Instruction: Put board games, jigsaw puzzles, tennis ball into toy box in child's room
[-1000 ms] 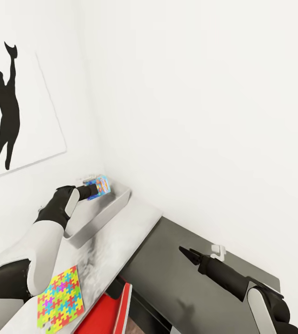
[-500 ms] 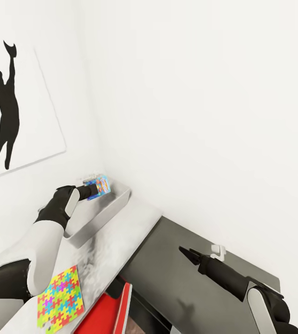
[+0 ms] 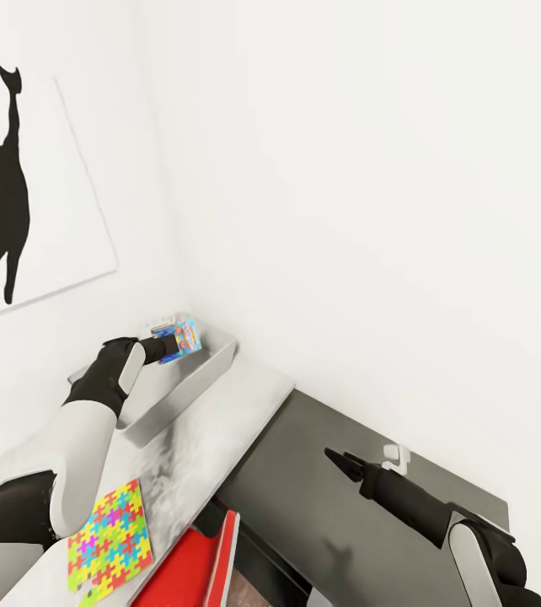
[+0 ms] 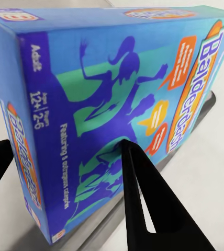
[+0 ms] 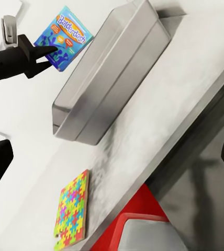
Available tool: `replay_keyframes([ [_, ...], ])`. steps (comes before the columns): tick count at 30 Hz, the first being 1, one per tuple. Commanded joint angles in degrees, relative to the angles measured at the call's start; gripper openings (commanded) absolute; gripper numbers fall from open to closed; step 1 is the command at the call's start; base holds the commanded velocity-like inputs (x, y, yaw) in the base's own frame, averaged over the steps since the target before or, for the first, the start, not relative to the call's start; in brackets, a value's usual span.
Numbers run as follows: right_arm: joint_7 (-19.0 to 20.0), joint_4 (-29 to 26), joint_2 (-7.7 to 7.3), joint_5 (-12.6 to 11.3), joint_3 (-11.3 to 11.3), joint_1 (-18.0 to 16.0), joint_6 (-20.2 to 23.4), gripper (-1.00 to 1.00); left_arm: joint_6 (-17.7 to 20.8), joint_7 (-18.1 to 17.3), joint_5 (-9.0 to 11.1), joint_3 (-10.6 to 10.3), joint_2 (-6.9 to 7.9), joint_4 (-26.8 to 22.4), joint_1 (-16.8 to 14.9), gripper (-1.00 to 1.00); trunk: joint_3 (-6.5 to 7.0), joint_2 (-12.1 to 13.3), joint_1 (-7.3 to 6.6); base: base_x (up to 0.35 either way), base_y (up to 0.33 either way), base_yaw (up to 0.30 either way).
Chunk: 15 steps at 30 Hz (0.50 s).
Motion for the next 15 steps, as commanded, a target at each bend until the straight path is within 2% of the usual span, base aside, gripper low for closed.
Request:
replay_keyframes([
  [1,0.1,0.0,0.02,-0.2,-0.1,-0.1,0.3,1.00,0.3,-0.1,0.5,0.2,-0.01,-0.1,-0.1,-1.00,-0.20,-0.1,0.03,0.000,0.000,0.000],
  [15,0.1,0.0,0.01,-0.2,-0.1,-0.1,0.3,1.00,-0.8,0.3,0.9,0.3,0.04,-0.1,-0.1,-1.00,-1.27,-0.1,0.03,0.000,0.000,0.000],
])
